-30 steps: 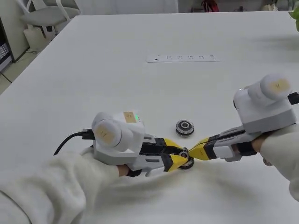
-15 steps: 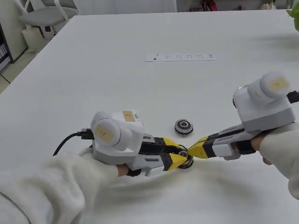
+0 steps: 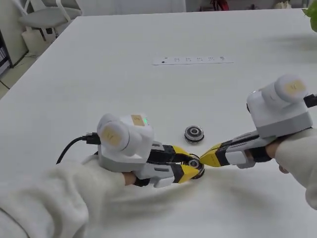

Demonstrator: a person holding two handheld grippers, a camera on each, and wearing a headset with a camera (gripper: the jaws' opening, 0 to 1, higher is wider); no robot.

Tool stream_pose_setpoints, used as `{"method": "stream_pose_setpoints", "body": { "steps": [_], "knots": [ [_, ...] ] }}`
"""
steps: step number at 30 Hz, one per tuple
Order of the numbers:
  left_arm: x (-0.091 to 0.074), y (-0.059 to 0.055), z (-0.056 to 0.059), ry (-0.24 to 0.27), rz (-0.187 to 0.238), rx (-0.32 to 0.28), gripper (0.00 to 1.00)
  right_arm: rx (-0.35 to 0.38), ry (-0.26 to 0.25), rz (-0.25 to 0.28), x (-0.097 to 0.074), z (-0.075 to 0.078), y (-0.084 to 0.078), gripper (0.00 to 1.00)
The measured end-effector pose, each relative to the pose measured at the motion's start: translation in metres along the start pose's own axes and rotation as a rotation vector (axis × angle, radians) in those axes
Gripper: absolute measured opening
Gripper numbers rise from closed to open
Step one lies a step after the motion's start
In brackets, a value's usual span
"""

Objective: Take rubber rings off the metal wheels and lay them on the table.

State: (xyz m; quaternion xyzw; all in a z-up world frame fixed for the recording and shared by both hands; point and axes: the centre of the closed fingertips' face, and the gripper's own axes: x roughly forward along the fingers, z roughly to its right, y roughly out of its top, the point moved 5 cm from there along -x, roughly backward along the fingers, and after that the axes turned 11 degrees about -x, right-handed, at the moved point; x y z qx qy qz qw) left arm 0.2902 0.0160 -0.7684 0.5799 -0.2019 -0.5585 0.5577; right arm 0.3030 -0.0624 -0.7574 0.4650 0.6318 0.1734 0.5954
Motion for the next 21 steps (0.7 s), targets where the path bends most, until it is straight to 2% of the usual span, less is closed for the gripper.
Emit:
{"method": "stream_pose_setpoints", "body": {
  "steps": [7,13,16,21],
  "knots": [
    [-0.002,0.003,0.003,-0.009,-0.013,0.018,0.24,0.009,0.001,0.005,-0.002,0.001,0.001,0.0],
    [-0.009,0.01,0.007,-0.007,-0.003,0.035,0.28,0.015,0.002,0.014,-0.003,0.0,0.003,0.0],
    [-0.015,0.018,0.008,-0.003,0.023,0.047,0.31,0.021,0.0,0.023,-0.004,0.001,0.004,0.0],
    [-0.022,0.024,0.004,0.029,0.026,0.079,0.48,0.027,-0.004,0.036,-0.006,0.001,0.006,0.0]
  ]
}}
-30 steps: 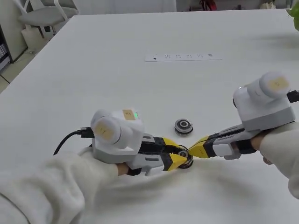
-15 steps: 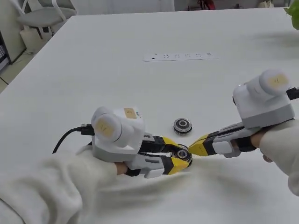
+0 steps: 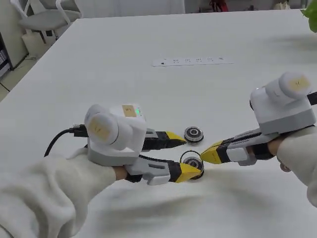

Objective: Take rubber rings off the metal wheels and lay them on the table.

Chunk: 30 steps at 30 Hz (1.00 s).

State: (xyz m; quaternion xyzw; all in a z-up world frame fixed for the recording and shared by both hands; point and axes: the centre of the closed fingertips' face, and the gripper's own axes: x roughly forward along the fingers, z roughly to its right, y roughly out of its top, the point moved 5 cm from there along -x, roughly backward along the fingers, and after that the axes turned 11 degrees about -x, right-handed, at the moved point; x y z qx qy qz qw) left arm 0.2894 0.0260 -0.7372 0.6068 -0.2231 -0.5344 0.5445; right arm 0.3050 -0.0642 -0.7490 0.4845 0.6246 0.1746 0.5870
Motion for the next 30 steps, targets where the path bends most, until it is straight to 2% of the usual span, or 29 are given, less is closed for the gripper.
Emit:
{"method": "stream_pose_setpoints", "body": {
  "steps": [5,10,14,20,30],
  "knots": [
    [-0.008,0.006,0.0,0.005,0.003,0.023,0.55,-0.004,-0.002,0.009,-0.001,-0.001,0.002,0.0],
    [-0.013,0.014,-0.001,0.024,0.02,0.032,0.7,-0.006,-0.006,0.024,-0.004,-0.001,0.005,0.0],
    [-0.019,0.02,-0.003,0.035,0.034,0.036,0.75,-0.009,-0.008,0.037,-0.005,-0.001,0.008,0.0],
    [-0.03,0.026,-0.005,0.052,0.063,0.014,0.87,-0.014,-0.01,0.049,-0.006,-0.002,0.011,0.0],
    [-0.056,0.04,0.001,0.083,0.13,0.004,0.96,-0.011,-0.011,0.097,-0.01,-0.004,0.022,0.0]
  ]
}}
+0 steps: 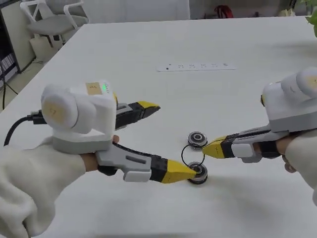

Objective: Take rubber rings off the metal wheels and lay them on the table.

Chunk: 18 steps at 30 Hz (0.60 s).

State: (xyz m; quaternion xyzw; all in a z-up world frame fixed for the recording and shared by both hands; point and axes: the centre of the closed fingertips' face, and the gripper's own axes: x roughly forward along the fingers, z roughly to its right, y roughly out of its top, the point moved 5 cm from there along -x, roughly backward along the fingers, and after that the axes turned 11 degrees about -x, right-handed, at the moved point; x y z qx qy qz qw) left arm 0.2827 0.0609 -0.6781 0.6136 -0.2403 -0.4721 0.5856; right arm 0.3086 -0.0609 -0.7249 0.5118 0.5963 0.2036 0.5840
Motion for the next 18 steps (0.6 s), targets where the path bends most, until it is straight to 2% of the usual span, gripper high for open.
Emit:
{"method": "stream_pose_setpoints", "body": {
  "steps": [4,10,18],
  "knots": [
    [-0.008,0.001,-0.002,0.032,0.013,-0.021,1.0,-0.003,0.001,0.014,0.0,-0.002,0.004,0.0],
    [-0.018,0.005,0.0,0.046,0.027,-0.027,1.0,-0.009,0.005,0.031,-0.001,-0.006,0.01,0.0],
    [-0.025,0.001,0.003,0.057,0.009,-0.027,1.0,-0.014,0.016,0.05,0.001,-0.011,0.017,0.0]
  ]
}}
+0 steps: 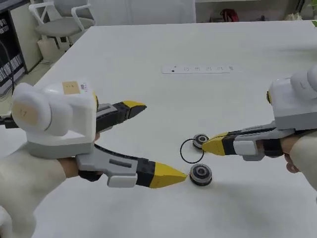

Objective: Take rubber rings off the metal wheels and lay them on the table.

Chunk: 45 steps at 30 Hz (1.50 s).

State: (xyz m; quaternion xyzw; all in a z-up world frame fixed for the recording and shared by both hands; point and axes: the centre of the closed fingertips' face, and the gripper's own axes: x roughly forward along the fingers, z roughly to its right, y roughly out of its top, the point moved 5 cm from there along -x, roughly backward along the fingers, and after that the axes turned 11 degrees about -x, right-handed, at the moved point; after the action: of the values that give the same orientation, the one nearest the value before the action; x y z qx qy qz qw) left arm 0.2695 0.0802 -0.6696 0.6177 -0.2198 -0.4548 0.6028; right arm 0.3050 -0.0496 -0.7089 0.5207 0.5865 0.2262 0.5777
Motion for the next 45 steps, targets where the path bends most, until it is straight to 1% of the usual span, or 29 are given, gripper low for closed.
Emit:
{"method": "stream_pose_setpoints", "body": {
  "steps": [1,2,5,8,11,15,18,22,25,27,33,36,39,45],
  "knots": [
    [-0.001,0.001,-0.001,0.019,0.0,0.02,1.0,-0.001,0.0,0.0,0.0,0.0,0.0,0.0],
    [-0.002,0.001,-0.002,0.025,-0.002,0.029,1.0,-0.002,0.002,0.002,0.001,-0.001,0.001,0.0],
    [-0.005,0.0,-0.001,0.019,0.001,0.01,1.0,0.007,0.012,0.008,0.003,-0.004,0.001,0.0],
    [-0.009,-0.002,-0.001,0.023,0.0,0.01,1.0,-0.006,0.021,-0.003,0.007,-0.008,0.001,0.0],
    [-0.011,-0.004,-0.002,0.023,-0.005,-0.002,1.0,-0.009,0.033,-0.006,0.01,-0.012,0.001,0.0],
    [-0.015,-0.01,0.002,0.013,-0.022,0.008,1.0,-0.018,0.049,-0.014,0.014,-0.017,0.001,0.0],
    [-0.019,-0.015,0.001,0.016,-0.039,0.006,1.0,-0.025,0.056,-0.021,0.017,-0.02,0.0,0.0],
    [-0.024,-0.019,-0.002,0.025,-0.036,-0.021,1.0,-0.031,0.061,-0.032,0.021,-0.023,-0.002,0.0],
    [-0.026,-0.021,-0.004,0.033,-0.035,-0.029,1.0,-0.03,0.062,-0.038,0.023,-0.024,-0.003,0.0],
    [-0.028,-0.024,-0.005,0.037,-0.033,-0.043,1.0,-0.032,0.063,-0.043,0.025,-0.026,-0.004,0.0],
    [-0.038,-0.032,-0.012,0.064,-0.007,-0.098,1.0,-0.023,0.065,-0.06,0.031,-0.028,-0.009,0.0],
    [-0.04,-0.036,-0.012,0.066,-0.002,-0.111,1.0,-0.016,0.063,-0.065,0.033,-0.028,-0.011,0.0],
    [-0.04,-0.042,-0.01,0.064,-0.024,-0.116,1.0,-0.009,0.059,-0.075,0.036,-0.029,-0.014,0.0],
    [-0.04,-0.042,-0.009,0.06,-0.005,-0.139,1.0,0.013,0.056,-0.089,0.041,-0.029,-0.019,0.0]
  ]
}}
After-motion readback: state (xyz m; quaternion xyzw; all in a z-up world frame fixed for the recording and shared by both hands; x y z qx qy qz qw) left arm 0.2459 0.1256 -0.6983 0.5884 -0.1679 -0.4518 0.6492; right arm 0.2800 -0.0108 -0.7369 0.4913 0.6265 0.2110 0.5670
